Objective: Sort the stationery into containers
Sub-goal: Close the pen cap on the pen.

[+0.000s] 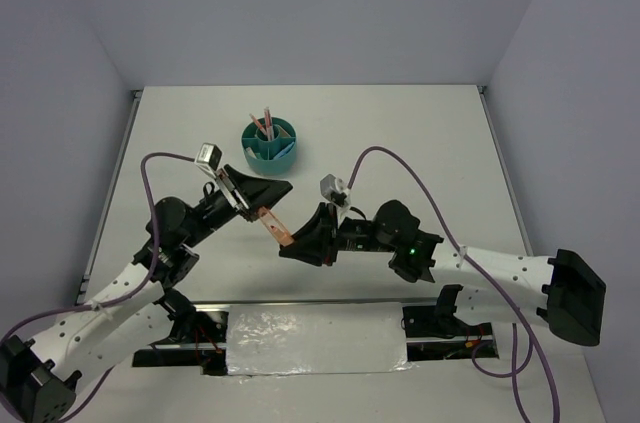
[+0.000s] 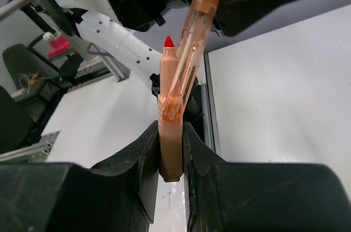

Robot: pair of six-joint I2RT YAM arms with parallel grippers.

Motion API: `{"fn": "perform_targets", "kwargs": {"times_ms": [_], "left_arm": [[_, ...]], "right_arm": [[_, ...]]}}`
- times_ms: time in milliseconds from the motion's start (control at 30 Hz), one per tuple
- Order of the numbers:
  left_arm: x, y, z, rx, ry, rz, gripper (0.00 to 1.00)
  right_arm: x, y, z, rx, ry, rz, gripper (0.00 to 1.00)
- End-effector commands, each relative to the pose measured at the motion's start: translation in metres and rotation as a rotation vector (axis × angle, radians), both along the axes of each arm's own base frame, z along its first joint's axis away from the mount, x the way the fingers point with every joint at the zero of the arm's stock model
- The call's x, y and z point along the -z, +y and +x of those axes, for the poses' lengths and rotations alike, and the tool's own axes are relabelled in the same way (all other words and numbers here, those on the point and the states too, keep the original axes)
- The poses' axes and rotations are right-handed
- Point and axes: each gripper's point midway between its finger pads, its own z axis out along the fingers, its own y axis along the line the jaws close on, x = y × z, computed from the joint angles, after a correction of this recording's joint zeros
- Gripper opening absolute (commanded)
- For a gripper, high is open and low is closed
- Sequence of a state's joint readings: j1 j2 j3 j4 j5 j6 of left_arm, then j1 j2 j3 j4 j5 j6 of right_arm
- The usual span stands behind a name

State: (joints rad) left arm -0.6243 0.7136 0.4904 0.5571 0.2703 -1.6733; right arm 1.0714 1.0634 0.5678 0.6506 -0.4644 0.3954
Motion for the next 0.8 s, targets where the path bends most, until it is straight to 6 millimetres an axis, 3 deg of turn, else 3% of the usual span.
{"fn": "perform_targets", "kwargs": {"times_ms": [0, 300, 667, 767], "left_arm": [[-0.028, 0.004, -0.015, -0.005, -0.167, 0.056, 0.25], [-0.054, 0.01, -0.026, -0.053, -0.365, 0.118, 0.22], [-0.029, -0.001, -0.025, -0.011, -0.429, 0.17, 0.15], [-0.022, -0.003, -0.024, -0.011, -0.439, 0.193, 0.07]], "right_arm": [[-0.027, -0.003, 0.018, 0.112, 0.085, 0.05, 0.0], [-0.043, -0.005, 0.009, 0.084, 0.198, 0.065, 0.0], [-0.055, 0.003, 0.003, 0.066, 0.191, 0.055, 0.0], [-0.06, 0.004, 0.004, 0.072, 0.187, 0.06, 0.0]]}}
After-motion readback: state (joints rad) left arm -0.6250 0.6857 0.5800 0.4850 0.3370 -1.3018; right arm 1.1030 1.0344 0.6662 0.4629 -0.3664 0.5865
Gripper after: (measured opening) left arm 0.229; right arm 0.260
